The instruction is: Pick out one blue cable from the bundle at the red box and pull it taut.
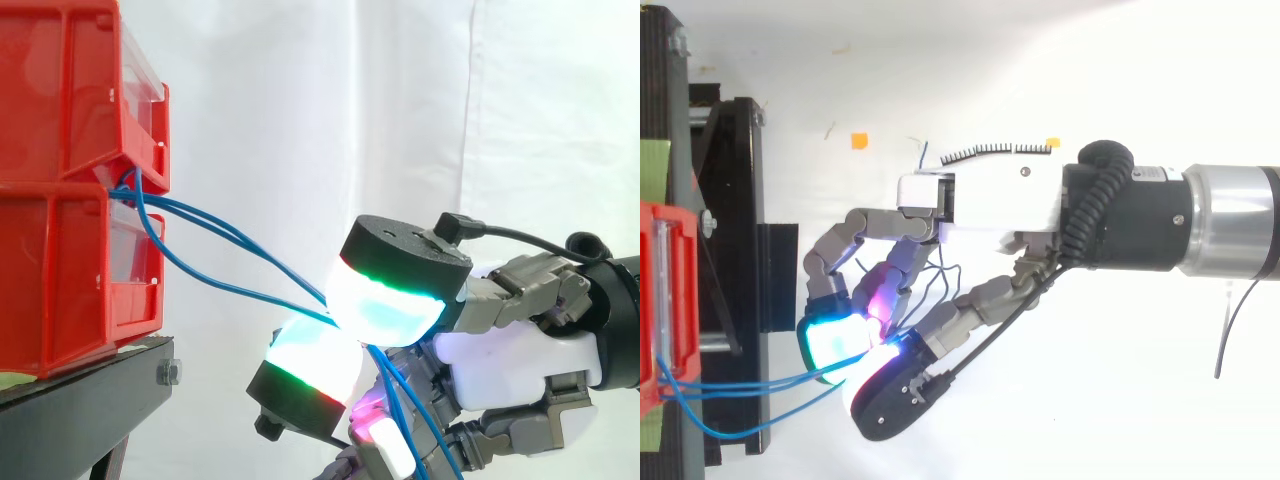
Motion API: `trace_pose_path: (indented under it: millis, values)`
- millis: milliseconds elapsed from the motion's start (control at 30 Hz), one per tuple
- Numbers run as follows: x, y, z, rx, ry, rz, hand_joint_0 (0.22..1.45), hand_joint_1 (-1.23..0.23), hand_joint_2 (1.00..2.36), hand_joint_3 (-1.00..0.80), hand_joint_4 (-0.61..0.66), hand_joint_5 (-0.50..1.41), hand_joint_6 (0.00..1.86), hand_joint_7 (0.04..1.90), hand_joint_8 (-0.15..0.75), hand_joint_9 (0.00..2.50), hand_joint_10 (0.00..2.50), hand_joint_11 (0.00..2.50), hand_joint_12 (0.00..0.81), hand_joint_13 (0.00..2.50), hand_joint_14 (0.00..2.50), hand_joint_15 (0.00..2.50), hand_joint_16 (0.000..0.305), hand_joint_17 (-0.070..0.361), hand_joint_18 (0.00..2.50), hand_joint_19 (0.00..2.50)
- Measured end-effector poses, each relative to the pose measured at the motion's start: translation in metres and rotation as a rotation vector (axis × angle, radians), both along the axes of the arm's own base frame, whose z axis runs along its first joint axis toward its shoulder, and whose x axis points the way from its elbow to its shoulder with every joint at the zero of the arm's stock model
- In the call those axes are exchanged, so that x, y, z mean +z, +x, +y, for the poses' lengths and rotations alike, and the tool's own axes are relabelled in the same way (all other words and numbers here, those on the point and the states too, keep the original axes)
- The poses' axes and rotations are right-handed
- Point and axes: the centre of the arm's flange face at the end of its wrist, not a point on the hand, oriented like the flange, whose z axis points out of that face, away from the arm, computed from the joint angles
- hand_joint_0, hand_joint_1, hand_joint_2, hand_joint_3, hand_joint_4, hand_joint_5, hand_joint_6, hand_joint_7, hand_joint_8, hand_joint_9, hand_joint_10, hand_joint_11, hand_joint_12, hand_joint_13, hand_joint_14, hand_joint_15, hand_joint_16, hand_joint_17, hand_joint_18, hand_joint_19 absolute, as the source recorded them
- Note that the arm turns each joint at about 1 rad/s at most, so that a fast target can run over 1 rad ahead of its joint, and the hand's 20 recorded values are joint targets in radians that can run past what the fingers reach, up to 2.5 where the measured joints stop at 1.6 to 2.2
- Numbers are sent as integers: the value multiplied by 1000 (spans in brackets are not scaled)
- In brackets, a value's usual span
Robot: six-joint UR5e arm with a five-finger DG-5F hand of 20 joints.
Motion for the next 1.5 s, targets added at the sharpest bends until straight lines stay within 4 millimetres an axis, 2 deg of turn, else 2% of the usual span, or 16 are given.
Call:
trace_pose_path:
  millis: [133, 367, 567, 700, 1033, 1200, 1367, 1467, 1500]
  values:
    - [0, 0, 0, 0, 0, 0, 607, -692, 1000, -500, -103, -90, 904, 1112, 298, 1186, 19, 545, 187, 773, 10, 260, 30, 68, 725, 370]
    - [0, 0, 0, 0, 0, 0, 604, -649, 1003, -470, -107, -75, 865, 1028, 281, 1189, 18, 524, 185, 745, 10, 264, 30, 67, 650, 389]
    - [0, 0, 1, 1, 0, 0, 593, -652, 1012, -363, -63, -55, 825, 980, 271, 1202, 18, 510, 186, 723, 10, 274, 30, 68, 588, 410]
    - [0, 0, 1, 1, 0, 0, 592, -587, 1016, -306, -17, -51, 795, 1038, 278, 1187, 18, 505, 189, 709, 10, 281, 30, 67, 550, 425]
    - [0, 0, 1, 2, 0, 1, 594, -528, 1017, -269, 40, -68, 814, 1014, 296, 1160, 18, 521, 182, 679, 10, 284, 27, 62, 485, 438]
    - [0, 0, 2, 3, 0, 1, 596, -526, 1018, -262, 27, -75, 823, 1079, 304, 1154, 20, 513, 182, 672, 10, 290, 27, 61, 481, 430]
    - [0, 0, 3, 3, 0, 0, 586, -610, 1018, -244, 45, -91, 853, 1110, 309, 1142, 19, 535, 189, 680, 12, 285, 28, 63, 511, 415]
    - [0, 0, 3, 4, 0, 0, 587, -649, 1014, -311, 67, -99, 863, 1098, 311, 1144, 19, 549, 192, 686, 10, 286, 29, 64, 534, 413]
    - [0, 0, 3, 4, 1, 0, 587, -670, 1009, -383, 65, -100, 865, 1087, 307, 1142, 18, 539, 192, 688, 10, 283, 29, 64, 539, 412]
